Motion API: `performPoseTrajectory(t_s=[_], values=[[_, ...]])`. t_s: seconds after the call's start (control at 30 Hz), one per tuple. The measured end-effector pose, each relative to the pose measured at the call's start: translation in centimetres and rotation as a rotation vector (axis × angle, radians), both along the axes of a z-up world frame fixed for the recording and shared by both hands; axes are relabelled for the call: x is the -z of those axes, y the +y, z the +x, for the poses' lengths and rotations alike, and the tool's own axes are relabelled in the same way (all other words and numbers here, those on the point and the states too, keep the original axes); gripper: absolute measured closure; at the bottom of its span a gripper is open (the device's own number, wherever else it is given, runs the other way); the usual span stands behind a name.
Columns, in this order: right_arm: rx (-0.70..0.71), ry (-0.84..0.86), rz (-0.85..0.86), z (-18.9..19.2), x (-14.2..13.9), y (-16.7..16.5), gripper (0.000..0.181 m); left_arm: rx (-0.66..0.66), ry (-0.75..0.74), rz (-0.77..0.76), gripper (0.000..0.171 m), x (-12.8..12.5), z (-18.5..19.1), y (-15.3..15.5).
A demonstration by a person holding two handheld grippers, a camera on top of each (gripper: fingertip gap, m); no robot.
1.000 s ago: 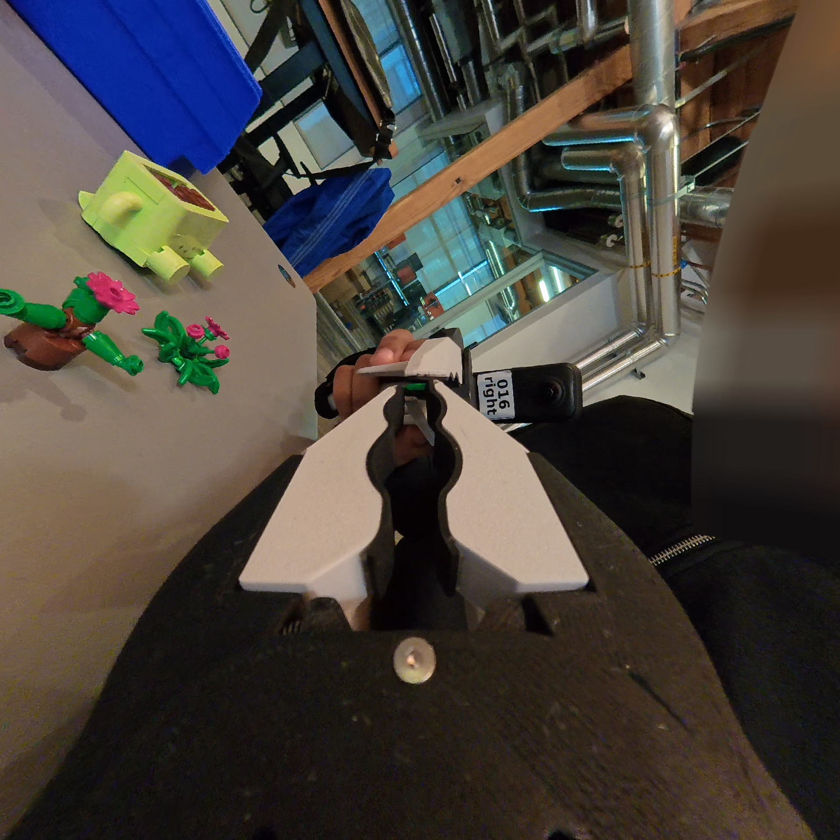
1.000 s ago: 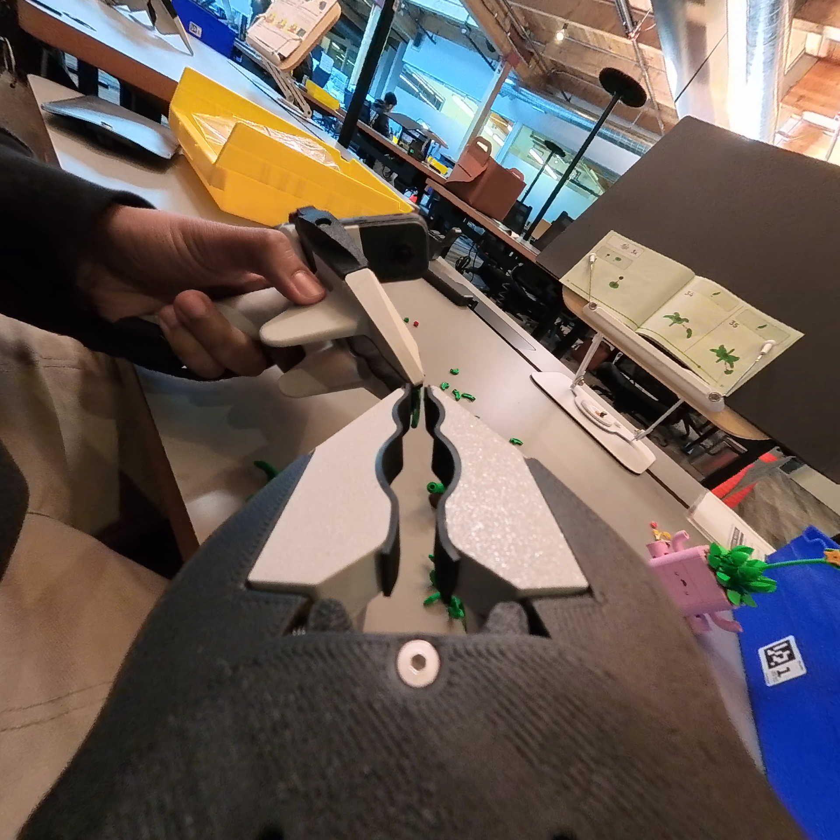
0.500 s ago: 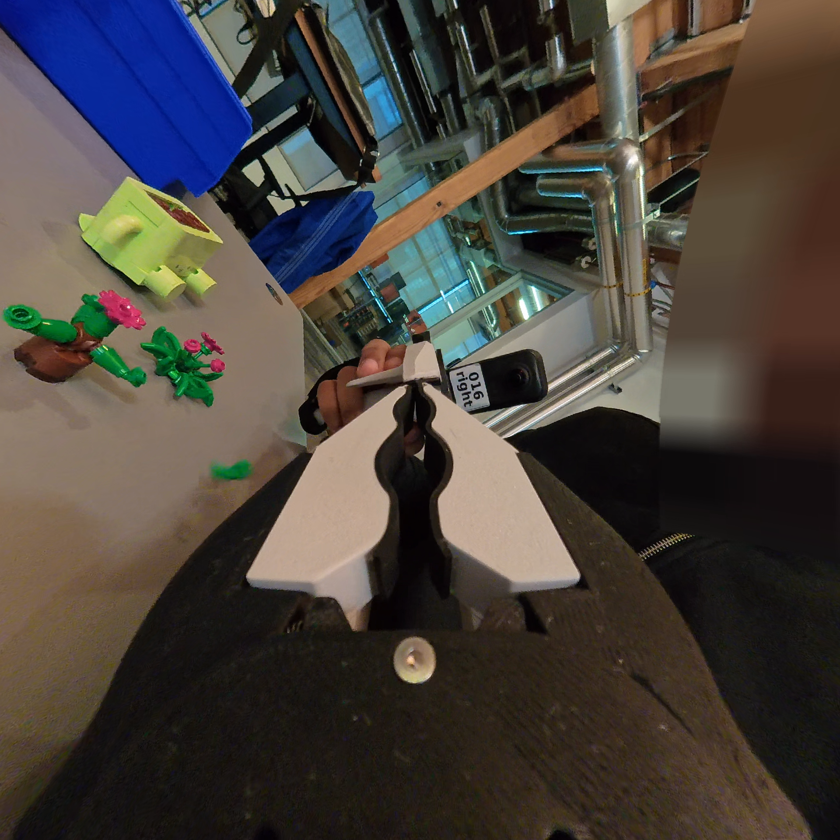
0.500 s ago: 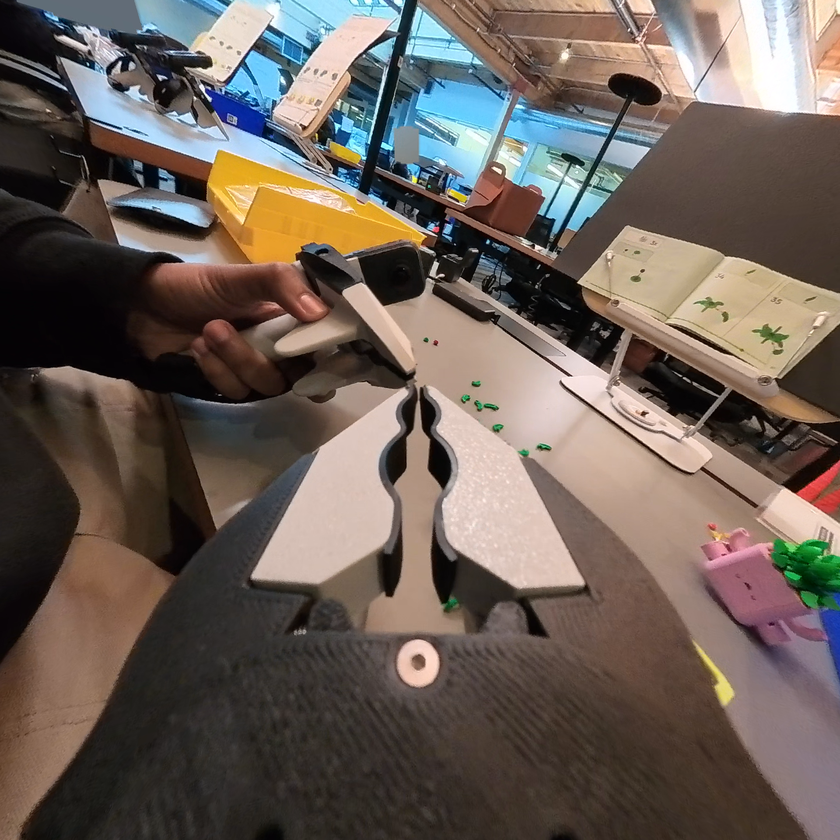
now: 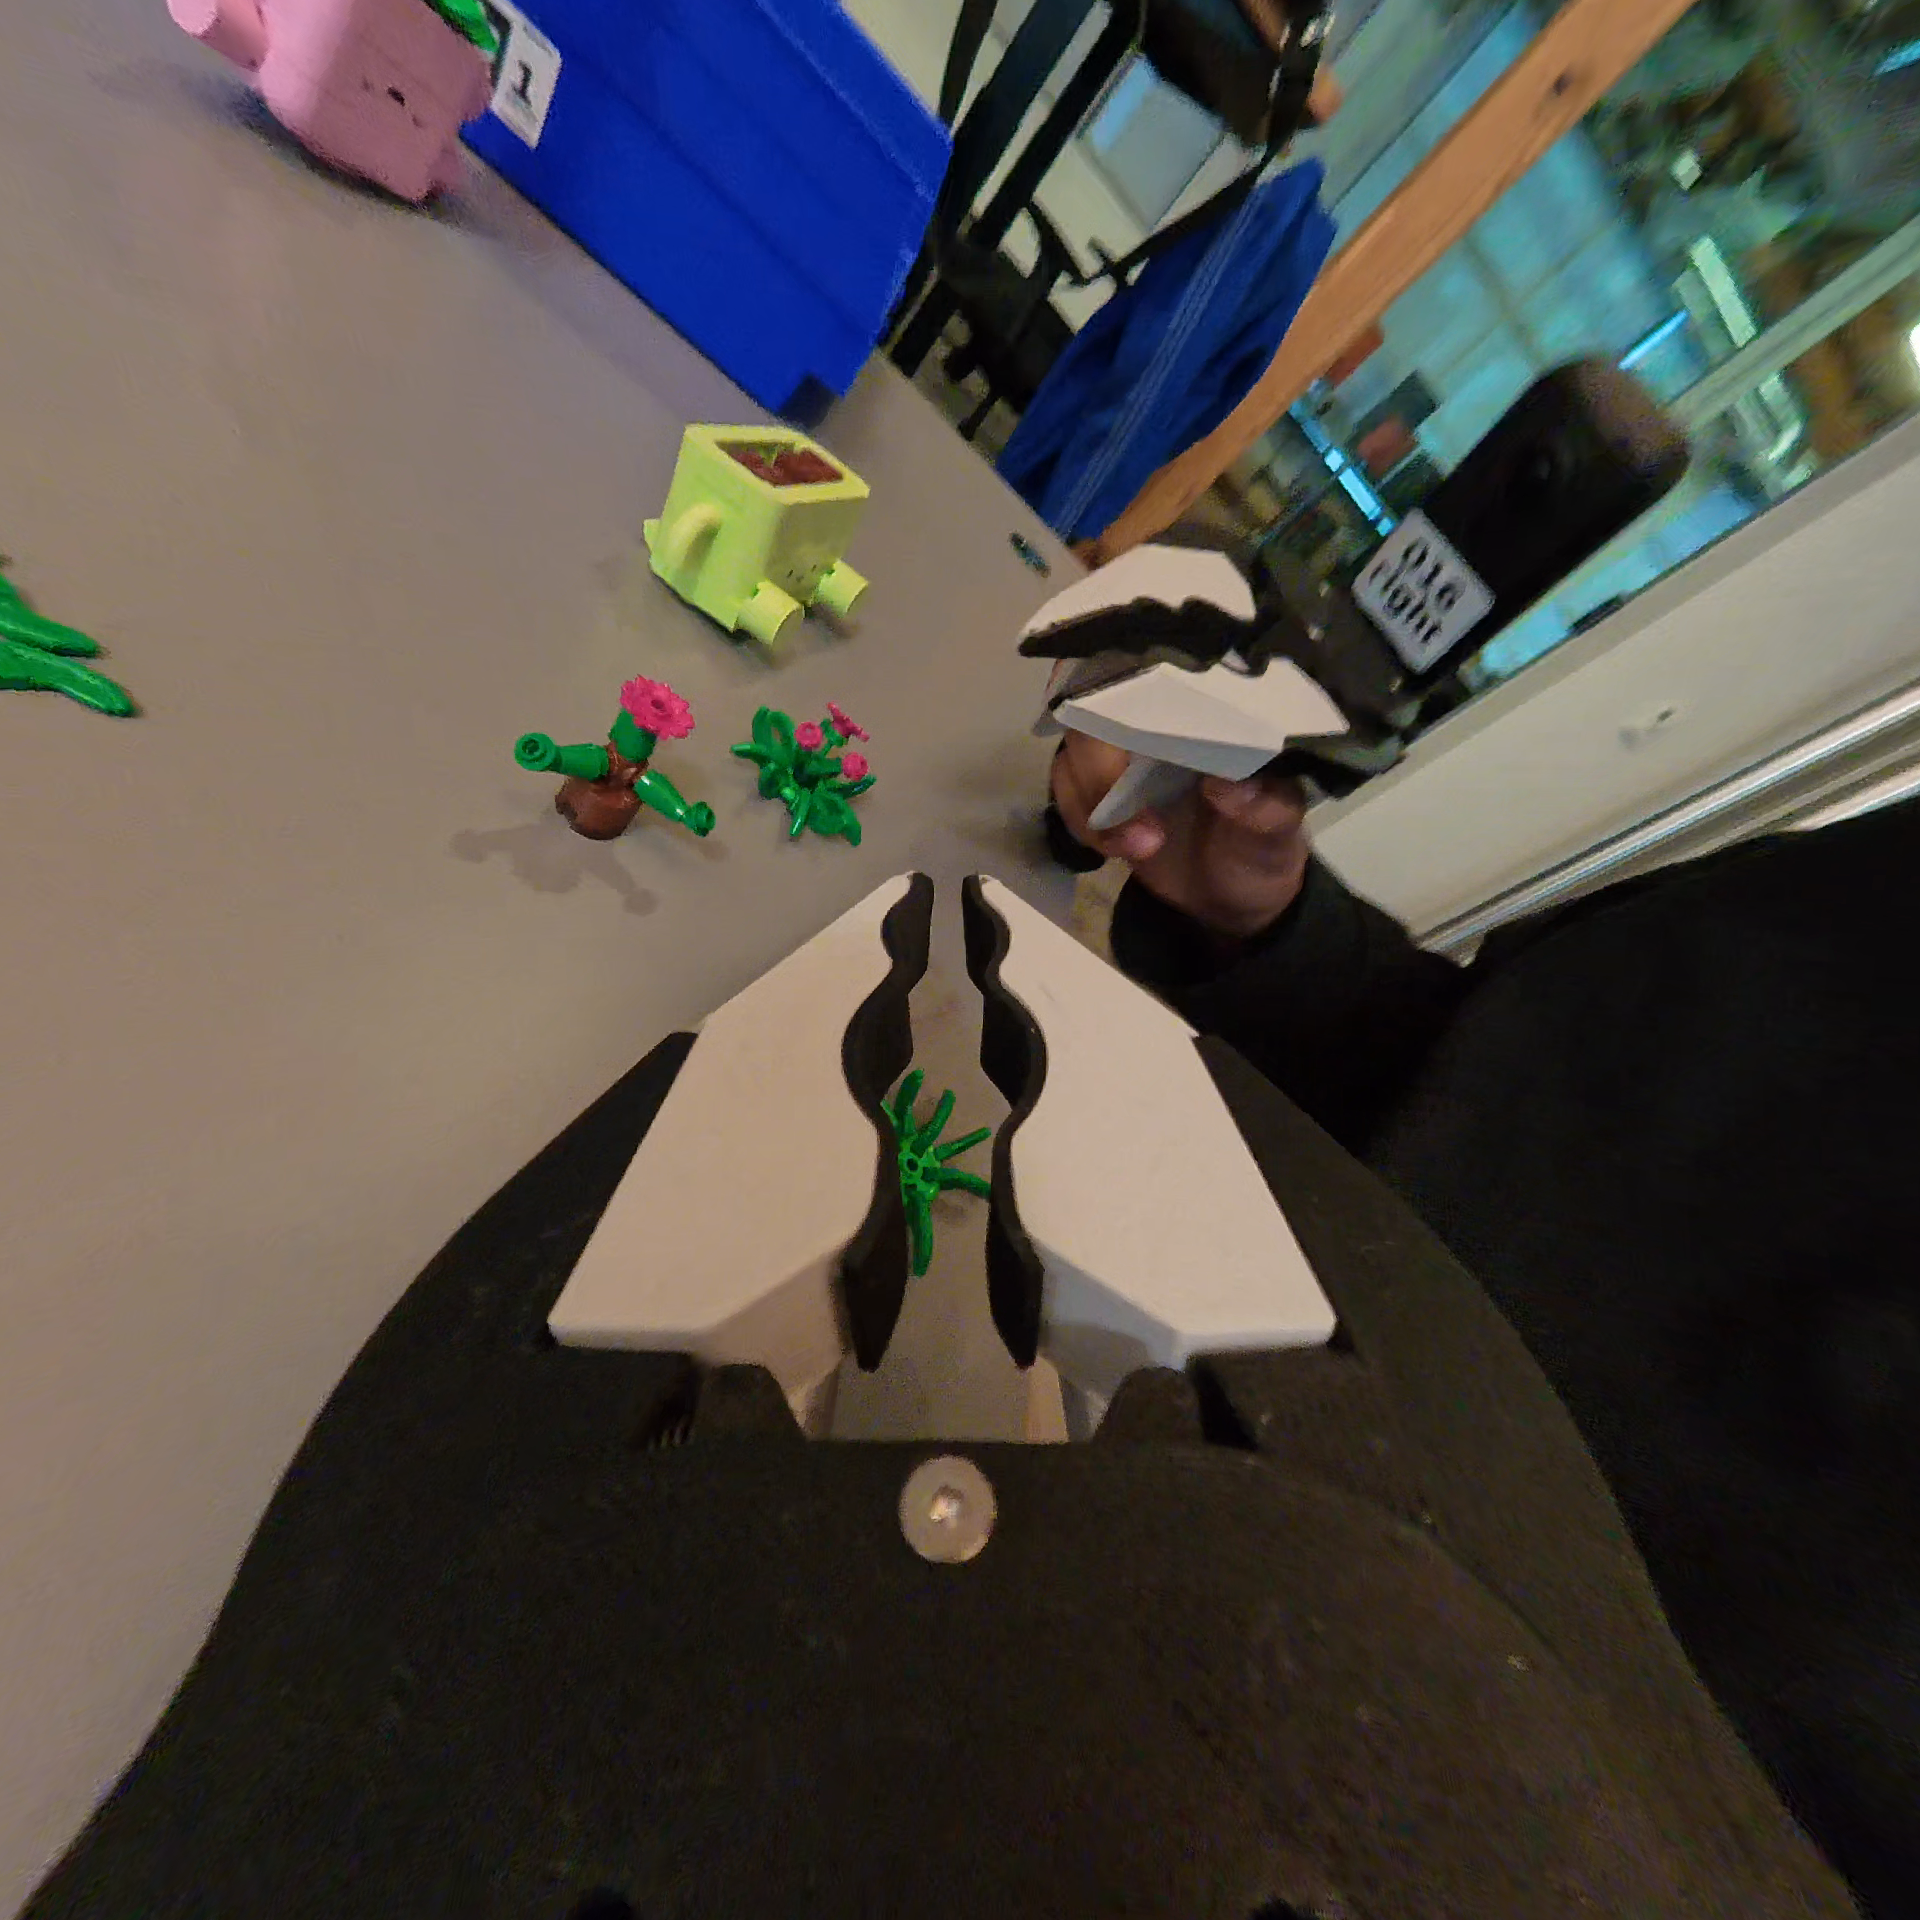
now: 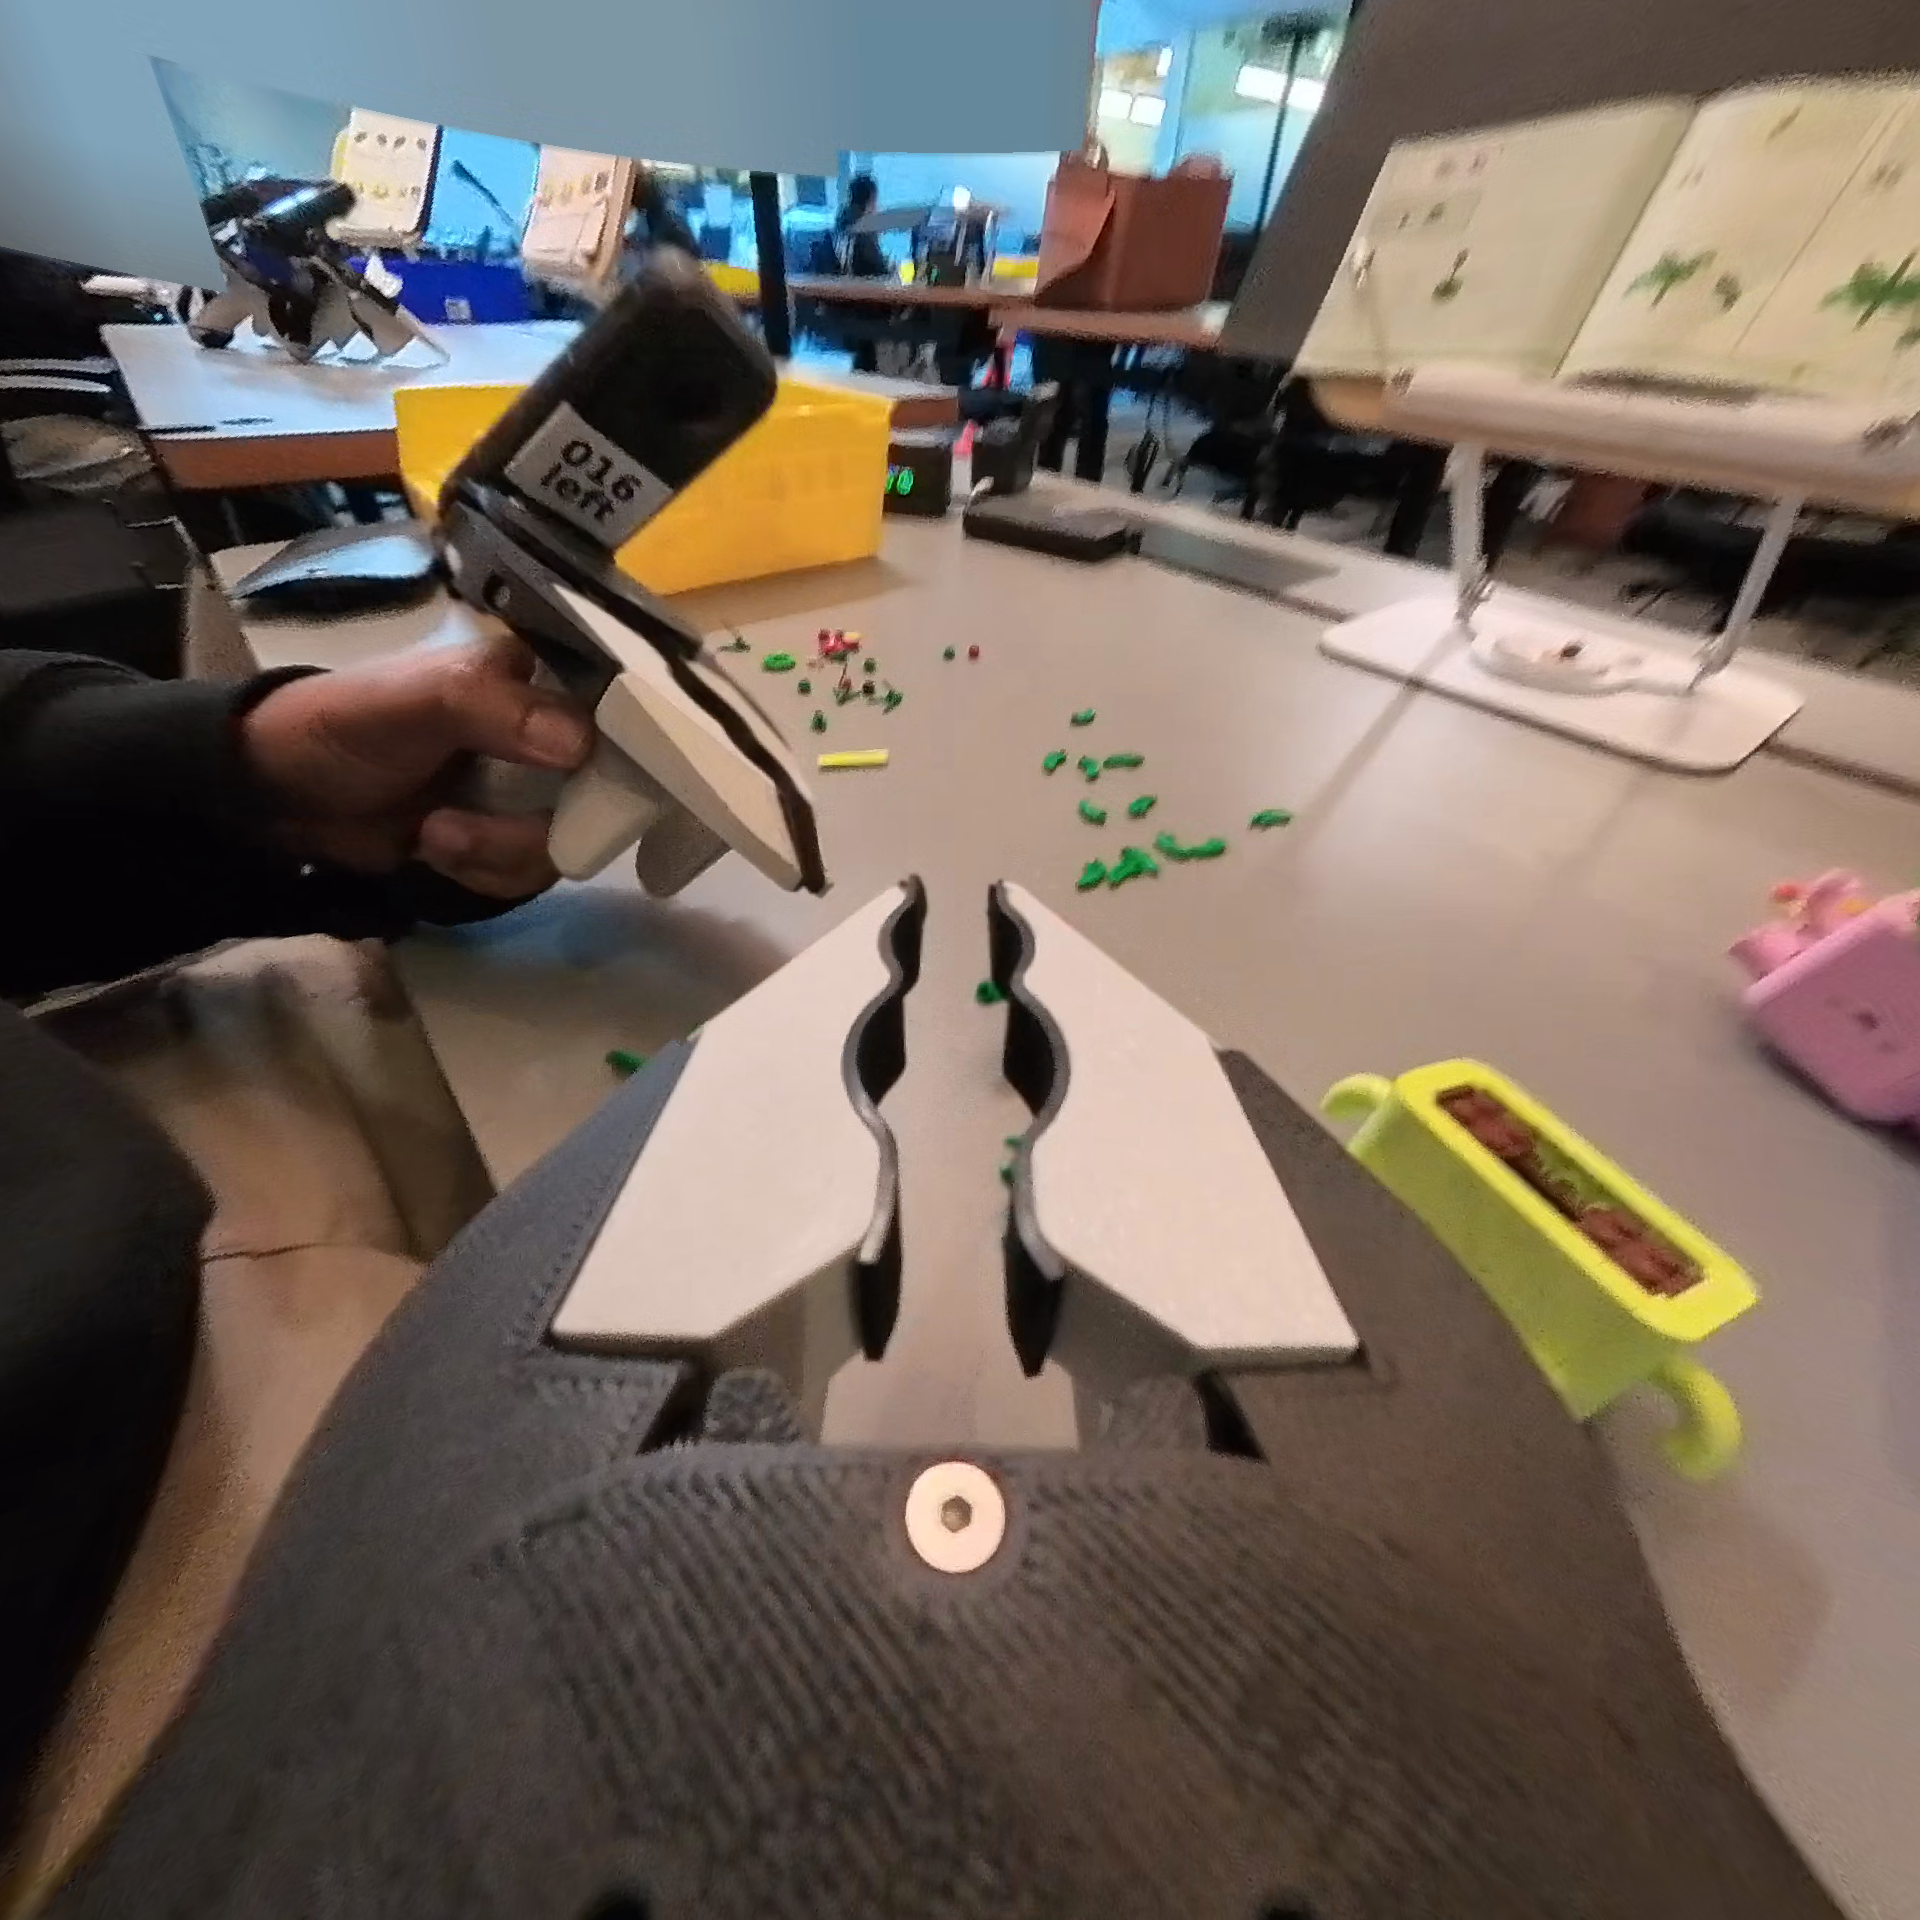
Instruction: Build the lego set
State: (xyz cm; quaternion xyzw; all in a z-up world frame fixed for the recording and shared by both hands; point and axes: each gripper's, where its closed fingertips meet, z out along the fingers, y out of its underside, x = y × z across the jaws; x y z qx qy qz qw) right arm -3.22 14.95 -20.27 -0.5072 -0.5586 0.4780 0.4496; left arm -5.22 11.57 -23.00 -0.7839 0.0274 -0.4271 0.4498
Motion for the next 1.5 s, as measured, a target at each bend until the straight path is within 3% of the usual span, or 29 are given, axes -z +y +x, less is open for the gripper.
performPoseTrajectory(t_s=[0.13,0.2,0.4,0.53,0.67,0.9,1.07,1.2,1.33,1.5], values=[[-0.170,-0.236,-0.223,0.7,3.1,-2.0,0.161,0.019,0.159,-0.027,0.164,1.5,0.8,0.0],[-0.202,-0.299,-0.255,1.1,4.4,-2.6,0.162,0.026,0.224,-0.037,0.162,2.2,1.0,0.0],[-0.100,-0.443,-0.104,0.4,6.9,-2.8,0.164,0.004,0.267,-0.033,0.162,2.5,0.8,0.3],[-0.081,-0.492,-0.226,-0.3,7.8,-3.9,0.155,-0.008,0.265,-0.025,0.162,2.4,0.4,0.3],[0.004,-0.551,-0.082,-0.3,8.9,-2.8,0.162,-0.004,0.256,-0.008,0.162,2.1,0.4,0.2],[-0.012,-0.552,0.012,-0.5,9.1,-3.2,0.177,0.069,0.250,0.059,0.150,1.5,1.6,-0.3],[-0.068,-0.458,-0.170,-0.4,7.6,-3.3,0.177,0.132,0.309,0.128,0.143,1.3,2.5,-0.9],[-0.228,-0.295,-0.462,0.1,4.2,-4.2,0.178,0.116,0.419,0.226,0.152,0.6,2.4,-1.0],[-0.380,-0.200,-0.727,1.0,2.2,-4.7,0.178,0.152,0.428,0.322,0.152,-0.8,3.3,-1.7],[-0.472,-0.207,-0.826,1.4,1.8,-5.7,0.178,0.183,0.446,0.379,0.157,-1.4,4.2,-2.2]])
